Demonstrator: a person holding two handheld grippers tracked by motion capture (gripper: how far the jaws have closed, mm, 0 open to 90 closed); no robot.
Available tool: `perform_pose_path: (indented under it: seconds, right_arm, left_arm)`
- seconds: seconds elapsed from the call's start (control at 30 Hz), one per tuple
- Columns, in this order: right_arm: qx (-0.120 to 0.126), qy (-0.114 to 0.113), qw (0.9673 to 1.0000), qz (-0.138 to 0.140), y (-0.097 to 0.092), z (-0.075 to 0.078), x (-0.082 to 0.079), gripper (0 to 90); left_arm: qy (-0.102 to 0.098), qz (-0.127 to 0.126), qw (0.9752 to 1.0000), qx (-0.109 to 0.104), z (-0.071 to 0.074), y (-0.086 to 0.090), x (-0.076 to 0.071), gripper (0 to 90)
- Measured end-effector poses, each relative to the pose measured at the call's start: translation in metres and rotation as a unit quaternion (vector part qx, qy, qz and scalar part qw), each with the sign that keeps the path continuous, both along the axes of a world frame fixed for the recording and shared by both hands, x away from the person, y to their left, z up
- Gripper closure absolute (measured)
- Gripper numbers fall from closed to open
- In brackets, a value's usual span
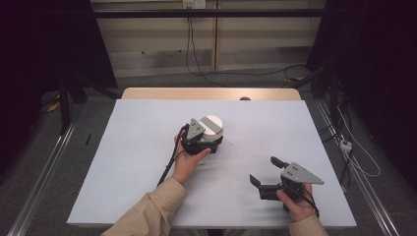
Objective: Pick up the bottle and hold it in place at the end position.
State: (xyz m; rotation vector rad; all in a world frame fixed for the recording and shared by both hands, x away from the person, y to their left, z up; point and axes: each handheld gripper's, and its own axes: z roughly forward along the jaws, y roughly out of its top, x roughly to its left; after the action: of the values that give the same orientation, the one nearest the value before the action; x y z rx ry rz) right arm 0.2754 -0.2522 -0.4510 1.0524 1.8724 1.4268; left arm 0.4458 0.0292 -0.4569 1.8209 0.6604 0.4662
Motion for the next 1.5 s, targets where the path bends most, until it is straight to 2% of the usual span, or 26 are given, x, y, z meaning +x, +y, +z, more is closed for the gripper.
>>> perform_pose_path:
  seconds: [0.17,0.4,0.47,0.7,0.9,0.97,1.1,1.17,1.33,1.4,1.5]
  right_arm:
    - [-0.002,0.003,1.0000,0.002,0.005,0.002,0.009,2.5]
    - [0.015,0.004,0.9999,0.005,0.014,0.008,0.024,2.3]
    - [0.018,0.002,0.9998,0.004,0.021,0.011,0.032,2.7]
    - [0.006,0.003,1.0000,0.002,0.033,0.018,0.046,5.7]
    - [0.002,0.005,1.0000,0.006,0.045,0.023,0.057,11.9]
    - [0.013,0.013,0.9997,0.015,0.051,0.024,0.063,17.4]
    - [0.017,0.019,0.9995,0.017,0.055,0.025,0.069,19.8]
    - [0.015,0.025,0.9992,0.025,0.058,0.027,0.073,26.7]
    - [0.013,0.035,0.9986,0.036,0.060,0.026,0.076,35.4]
    - [0.014,0.040,0.9984,0.038,0.061,0.027,0.077,42.9]
    - [0.015,0.041,0.9983,0.040,0.062,0.029,0.079,47.0]
  left_arm:
    - [0.000,-0.001,1.0000,-0.002,-0.001,0.000,0.000,18.4]
    - [0.003,0.001,1.0000,-0.005,-0.002,-0.001,0.000,18.4]
    - [-0.001,0.001,1.0000,-0.001,-0.002,-0.001,0.000,18.4]
    - [0.000,0.002,1.0000,0.000,-0.002,-0.001,0.001,18.4]
    - [0.000,0.001,1.0000,0.001,-0.003,-0.001,0.000,18.4]
    - [0.000,0.000,1.0000,0.002,-0.003,-0.001,0.001,18.4]
    - [0.000,0.001,1.0000,0.003,-0.003,-0.002,0.001,18.4]
    - [0.000,0.001,1.0000,0.004,-0.003,-0.002,0.001,18.4]
    - [-0.002,0.002,1.0000,0.009,-0.003,-0.003,0.000,18.4]
    - [-0.002,0.002,1.0000,0.009,-0.003,-0.003,0.000,18.5]
    - [-0.003,0.004,0.9999,0.010,-0.003,-0.003,0.000,18.4]
